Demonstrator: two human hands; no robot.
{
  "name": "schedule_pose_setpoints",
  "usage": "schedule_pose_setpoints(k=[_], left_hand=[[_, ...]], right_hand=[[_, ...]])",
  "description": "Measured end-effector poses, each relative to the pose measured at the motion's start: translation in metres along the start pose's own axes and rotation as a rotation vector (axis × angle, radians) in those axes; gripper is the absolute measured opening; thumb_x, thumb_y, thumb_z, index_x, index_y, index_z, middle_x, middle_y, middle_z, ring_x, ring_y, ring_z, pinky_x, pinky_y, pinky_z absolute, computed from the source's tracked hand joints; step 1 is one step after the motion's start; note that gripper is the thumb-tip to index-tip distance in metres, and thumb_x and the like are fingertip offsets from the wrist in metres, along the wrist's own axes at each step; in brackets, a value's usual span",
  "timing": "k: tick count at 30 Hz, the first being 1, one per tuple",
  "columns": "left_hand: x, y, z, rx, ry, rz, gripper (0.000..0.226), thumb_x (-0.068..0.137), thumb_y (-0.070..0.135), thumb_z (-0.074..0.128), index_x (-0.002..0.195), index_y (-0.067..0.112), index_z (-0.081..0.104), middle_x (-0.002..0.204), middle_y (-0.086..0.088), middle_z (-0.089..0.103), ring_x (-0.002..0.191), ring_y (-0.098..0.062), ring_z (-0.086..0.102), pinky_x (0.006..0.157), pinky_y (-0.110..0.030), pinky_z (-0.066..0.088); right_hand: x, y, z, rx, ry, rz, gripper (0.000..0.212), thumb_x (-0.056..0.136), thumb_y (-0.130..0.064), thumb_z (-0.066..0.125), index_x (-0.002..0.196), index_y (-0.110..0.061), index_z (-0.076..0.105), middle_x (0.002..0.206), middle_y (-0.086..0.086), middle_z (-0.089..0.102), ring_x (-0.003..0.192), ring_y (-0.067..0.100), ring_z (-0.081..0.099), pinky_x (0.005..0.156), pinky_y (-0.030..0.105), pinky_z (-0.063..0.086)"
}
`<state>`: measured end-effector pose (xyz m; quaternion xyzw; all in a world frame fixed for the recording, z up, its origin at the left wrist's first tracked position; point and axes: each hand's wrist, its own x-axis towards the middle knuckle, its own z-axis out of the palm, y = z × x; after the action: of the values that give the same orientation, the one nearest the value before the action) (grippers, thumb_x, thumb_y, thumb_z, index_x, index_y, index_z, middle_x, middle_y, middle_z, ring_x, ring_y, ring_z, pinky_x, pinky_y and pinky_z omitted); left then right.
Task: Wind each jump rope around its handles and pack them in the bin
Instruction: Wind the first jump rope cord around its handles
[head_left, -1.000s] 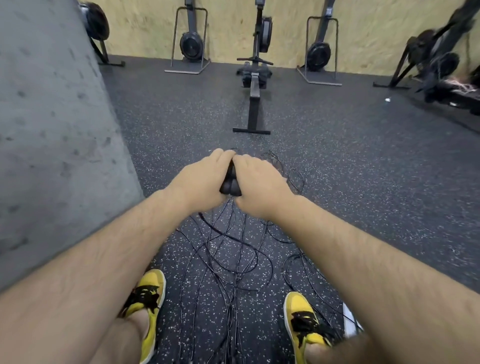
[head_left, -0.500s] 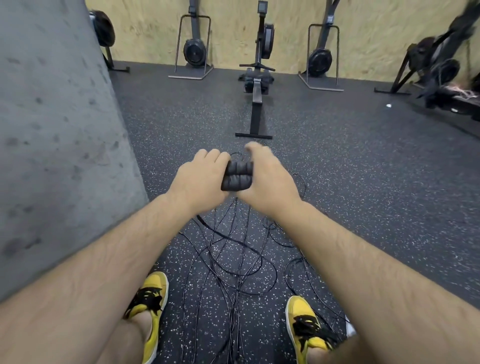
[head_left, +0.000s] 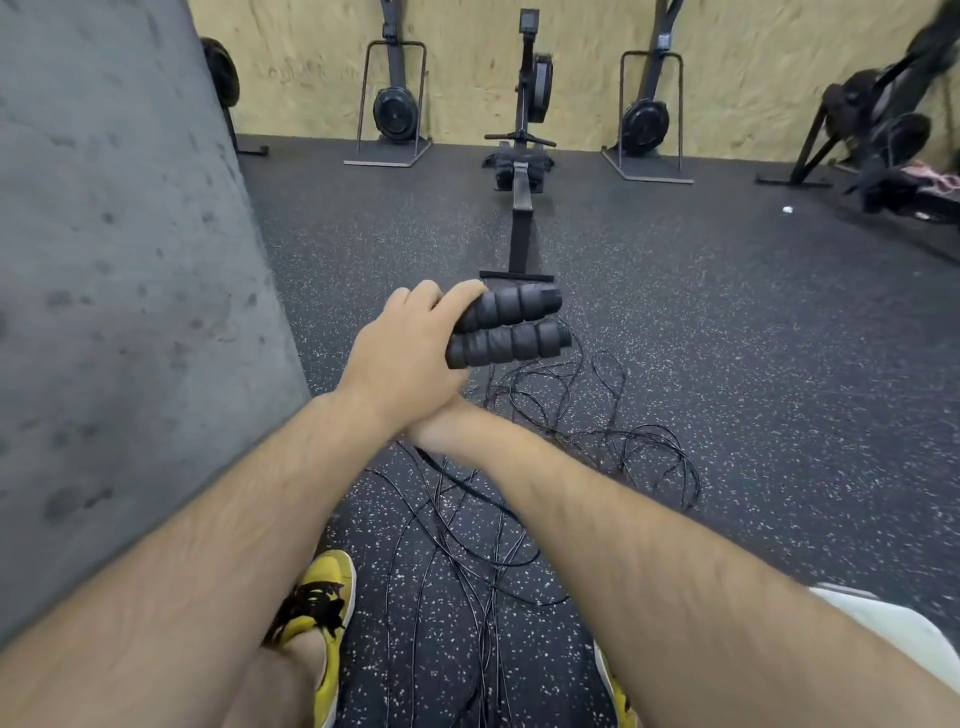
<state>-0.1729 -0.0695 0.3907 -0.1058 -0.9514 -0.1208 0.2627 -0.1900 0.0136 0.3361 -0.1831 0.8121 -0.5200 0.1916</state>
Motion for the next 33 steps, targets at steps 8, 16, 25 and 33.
schedule_pose_setpoints(k=[8,16,25,33], left_hand=[[-0.003,-0.038,-0.009,-0.007,-0.102,0.02,0.069,0.078,0.051,0.078,0.138,0.04,0.046,0.106,0.002,0.052,0.104,-0.028,0.05,0.08,-0.047,0.052],[-0.006,-0.038,0.005,0.289,-0.148,0.056,0.077,0.072,0.059,0.08,0.138,0.035,0.05,0.109,-0.003,0.054,0.103,-0.029,0.05,0.073,-0.04,0.049],[-0.004,-0.021,0.01,0.28,-0.181,-0.026,0.096,0.06,0.093,0.051,0.139,0.039,0.043,0.109,0.0,0.054,0.107,-0.026,0.053,0.075,-0.04,0.05],[-0.006,-0.013,0.015,0.208,-0.096,-0.023,0.095,0.067,0.099,0.035,0.144,0.044,0.043,0.104,0.0,0.059,0.102,-0.027,0.06,0.074,-0.042,0.054]], right_hand=[[-0.015,0.015,-0.091,-0.024,-0.07,-0.05,0.021,0.1,-0.024,0.056,0.087,-0.019,0.071,0.057,-0.014,0.044,0.051,0.004,0.037,0.052,0.022,0.03],[-0.049,0.003,-0.132,-0.076,0.169,0.06,0.035,0.098,-0.046,0.052,0.085,-0.018,0.067,0.068,-0.004,0.056,0.054,0.01,0.04,0.055,0.028,0.03],[-0.055,0.004,-0.121,-0.56,0.408,-0.197,0.026,0.087,-0.041,0.072,0.102,-0.021,0.065,0.074,-0.01,0.056,0.069,0.011,0.052,0.067,0.03,0.042],[-0.059,0.002,-0.119,-0.687,0.477,-0.244,0.026,0.09,-0.039,0.067,0.107,-0.02,0.062,0.088,-0.006,0.057,0.09,0.021,0.056,0.077,0.032,0.043]])
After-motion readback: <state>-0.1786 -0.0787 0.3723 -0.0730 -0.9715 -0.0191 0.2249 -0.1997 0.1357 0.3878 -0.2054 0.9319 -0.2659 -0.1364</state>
